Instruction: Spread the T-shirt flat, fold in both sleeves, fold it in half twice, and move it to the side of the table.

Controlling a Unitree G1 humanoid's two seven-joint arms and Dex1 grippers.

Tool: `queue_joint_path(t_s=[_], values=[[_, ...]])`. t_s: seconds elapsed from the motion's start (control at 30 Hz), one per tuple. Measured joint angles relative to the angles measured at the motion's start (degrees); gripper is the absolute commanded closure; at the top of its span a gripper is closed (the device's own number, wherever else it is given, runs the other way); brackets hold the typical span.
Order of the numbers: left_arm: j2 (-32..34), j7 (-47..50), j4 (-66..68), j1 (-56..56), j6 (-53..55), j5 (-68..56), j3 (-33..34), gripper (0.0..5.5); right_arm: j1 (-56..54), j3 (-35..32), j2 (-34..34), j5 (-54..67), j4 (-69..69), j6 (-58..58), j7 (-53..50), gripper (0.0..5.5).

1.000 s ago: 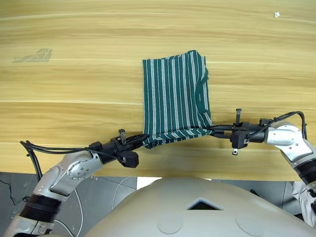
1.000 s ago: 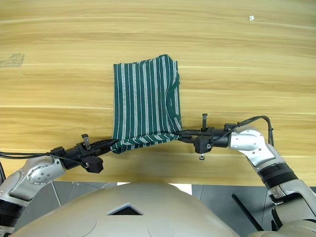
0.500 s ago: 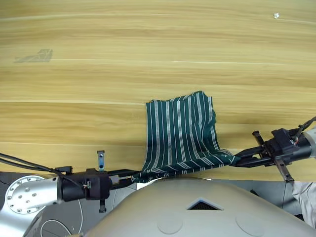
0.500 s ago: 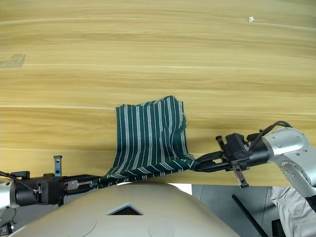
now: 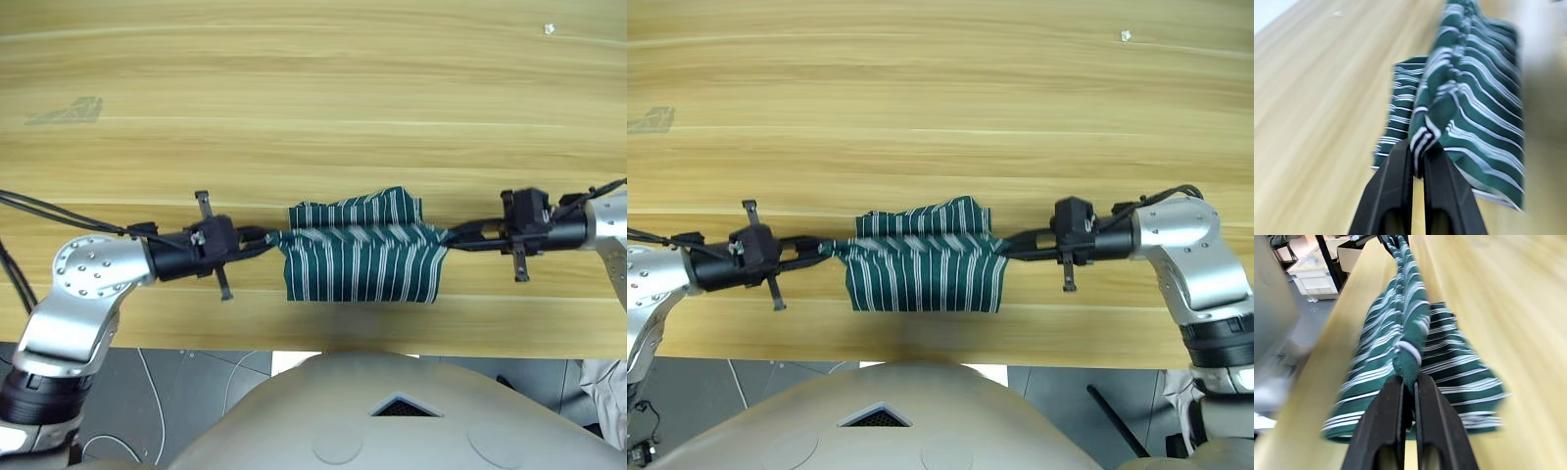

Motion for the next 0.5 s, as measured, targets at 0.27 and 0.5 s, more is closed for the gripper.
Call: queue_joint_path(t_s=[0.27, 0.5], values=[[-11.1, 6.8, 13.1, -13.4, 2.4, 7.2, -5.1, 5.37, -11.7, 0.9, 8.6, -9.3, 16.5, -4.5, -0.2, 5.43], [-12.8, 7.4, 17.8, -14.9, 1.9, 10.7, -6.8, 4.56, -12.8, 1.1, 12.0, -12.9, 22.6, -5.2, -1.6, 4.48]])
